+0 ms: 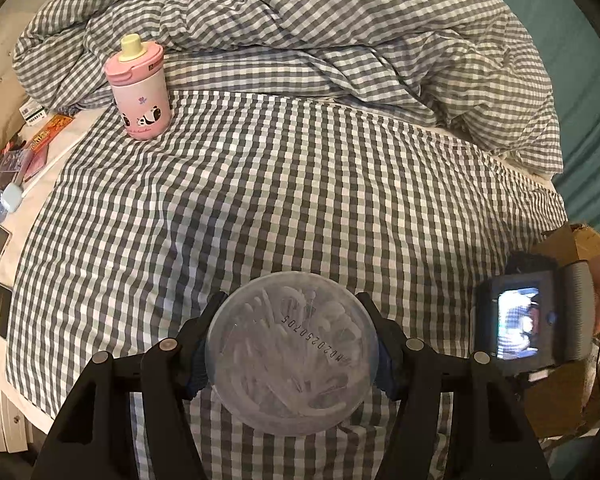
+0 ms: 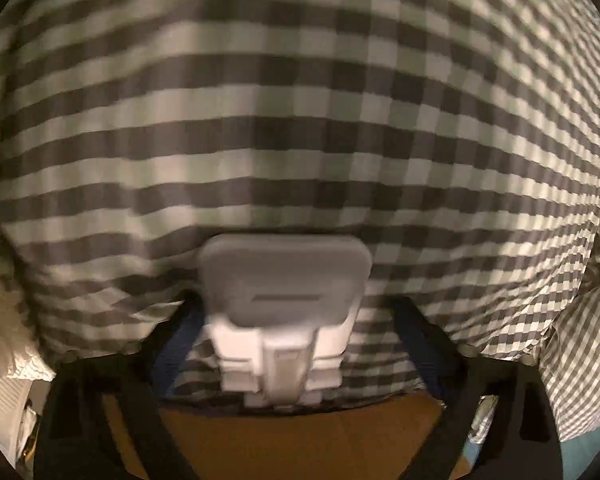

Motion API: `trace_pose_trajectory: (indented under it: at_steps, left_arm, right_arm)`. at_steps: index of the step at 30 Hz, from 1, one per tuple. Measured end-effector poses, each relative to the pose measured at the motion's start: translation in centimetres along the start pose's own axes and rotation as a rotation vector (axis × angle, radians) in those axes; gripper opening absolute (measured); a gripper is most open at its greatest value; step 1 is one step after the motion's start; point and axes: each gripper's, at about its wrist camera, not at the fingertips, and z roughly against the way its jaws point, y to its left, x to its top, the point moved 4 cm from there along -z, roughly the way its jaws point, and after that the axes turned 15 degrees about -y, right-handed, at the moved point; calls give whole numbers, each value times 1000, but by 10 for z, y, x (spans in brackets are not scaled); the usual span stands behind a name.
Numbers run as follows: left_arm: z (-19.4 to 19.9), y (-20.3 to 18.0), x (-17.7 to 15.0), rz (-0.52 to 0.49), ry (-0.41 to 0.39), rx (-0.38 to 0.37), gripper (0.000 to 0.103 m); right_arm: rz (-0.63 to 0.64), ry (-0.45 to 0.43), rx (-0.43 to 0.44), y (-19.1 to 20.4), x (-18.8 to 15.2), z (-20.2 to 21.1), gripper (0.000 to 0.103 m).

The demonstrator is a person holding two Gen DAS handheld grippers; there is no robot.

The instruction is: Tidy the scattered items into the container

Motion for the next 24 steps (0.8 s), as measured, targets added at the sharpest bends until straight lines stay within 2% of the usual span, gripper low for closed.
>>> trace_pose_trajectory:
  at_steps: [3, 7, 9, 11, 12, 19, 24]
  left_arm:
    - [-4, 3, -3, 12, 9, -1, 64]
    - [-7, 9, -8, 28, 24, 1, 64]
    - [-7, 10, -9, 38, 27, 5, 64]
    - [-6, 11, -10, 41, 26, 8, 64]
    - [-4, 10, -10, 41, 24, 3, 64]
    - [8, 5, -8, 33, 4, -11, 64]
    - [14, 9, -7, 43, -6, -8, 64]
  right_arm:
    - [-51, 56, 44, -11, -1, -12, 103]
    - [-43, 33, 15, -13, -7, -8, 102]
    - [-25, -9, 20, -9, -11, 1, 83]
    - [-27, -43, 30, -7, -18, 10, 69]
    - [-34, -55, 24, -8, -21, 13, 65]
    - [-144, -103, -65, -25, -42, 33, 65]
    - [-381, -140, -59, -37, -50, 54, 65]
